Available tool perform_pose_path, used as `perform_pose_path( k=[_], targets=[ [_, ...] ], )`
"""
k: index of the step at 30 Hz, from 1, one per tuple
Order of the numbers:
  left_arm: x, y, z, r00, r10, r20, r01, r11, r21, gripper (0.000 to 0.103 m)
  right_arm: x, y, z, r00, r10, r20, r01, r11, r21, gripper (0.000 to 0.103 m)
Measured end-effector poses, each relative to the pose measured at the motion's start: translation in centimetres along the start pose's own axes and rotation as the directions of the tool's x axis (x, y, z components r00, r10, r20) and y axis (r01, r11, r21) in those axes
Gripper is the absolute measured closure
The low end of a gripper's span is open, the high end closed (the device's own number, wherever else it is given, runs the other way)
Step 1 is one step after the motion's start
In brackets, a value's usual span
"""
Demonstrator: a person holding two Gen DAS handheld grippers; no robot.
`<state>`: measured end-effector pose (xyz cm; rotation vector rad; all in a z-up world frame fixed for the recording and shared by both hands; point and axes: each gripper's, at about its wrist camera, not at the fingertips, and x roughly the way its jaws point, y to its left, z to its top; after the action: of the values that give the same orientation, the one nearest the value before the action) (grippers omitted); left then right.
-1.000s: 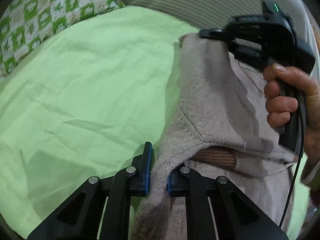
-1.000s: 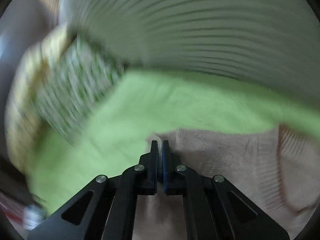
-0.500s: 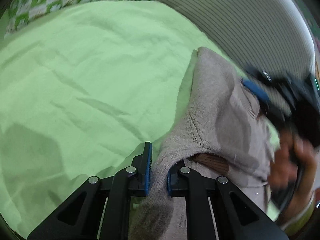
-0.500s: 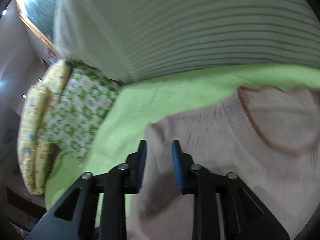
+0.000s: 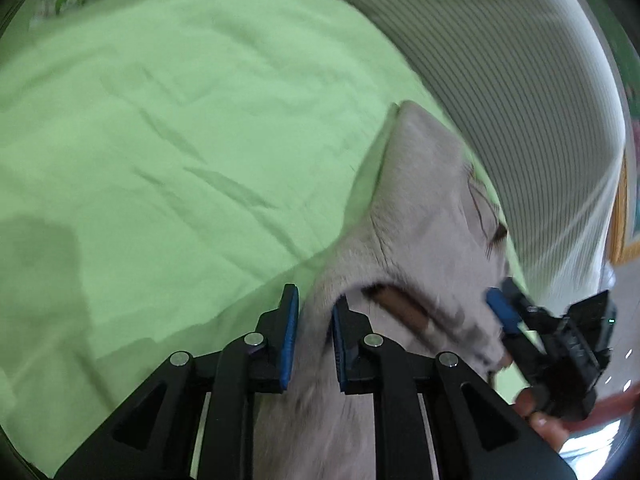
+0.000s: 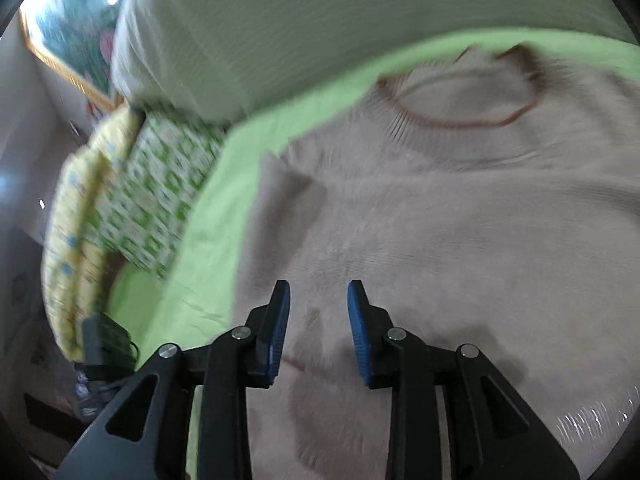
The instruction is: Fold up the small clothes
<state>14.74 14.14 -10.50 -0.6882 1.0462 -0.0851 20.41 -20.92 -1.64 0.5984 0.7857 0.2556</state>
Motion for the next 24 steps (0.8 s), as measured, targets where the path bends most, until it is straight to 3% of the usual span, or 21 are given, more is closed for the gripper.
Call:
perform_pose_path(
  k=[2, 9, 19, 24],
  targets=[
    [-1.2, -0.5, -0.5, 1.0, 0.022, -0.001, -0.022, 0.999, 0.045, 0.086, -3.2, -0.8, -1.3, 0.998, -0.037, 0.04, 0.037, 0.999, 0.016, 0.057],
    [-4.6, 1.7, -4.7, 0.997, 0.051, -0.065, -0.042, 0.991, 0.124, 0.078, -12.1, -4.8, -8.6, 0.982, -0.168, 0.083, 0.159, 0.982, 0.104, 0.057],
    [-6.9, 3.1, -12.2, 0.979, 0.03, -0.202, 0.011, 0.98, 0.2, 0.058, -19.9, -7.8, -17.6, 0.946, -0.309, 0.095, 0.282, 0.933, 0.222, 0.057],
    [-7.8, 3.7, -16.1, 0.965, 0.058, -0.256, 0.011, 0.965, 0.26, 0.057, -23.3, -8.7, -21.3, 0.926, -0.365, 0.099, 0.329, 0.907, 0.263, 0.057]
  ],
)
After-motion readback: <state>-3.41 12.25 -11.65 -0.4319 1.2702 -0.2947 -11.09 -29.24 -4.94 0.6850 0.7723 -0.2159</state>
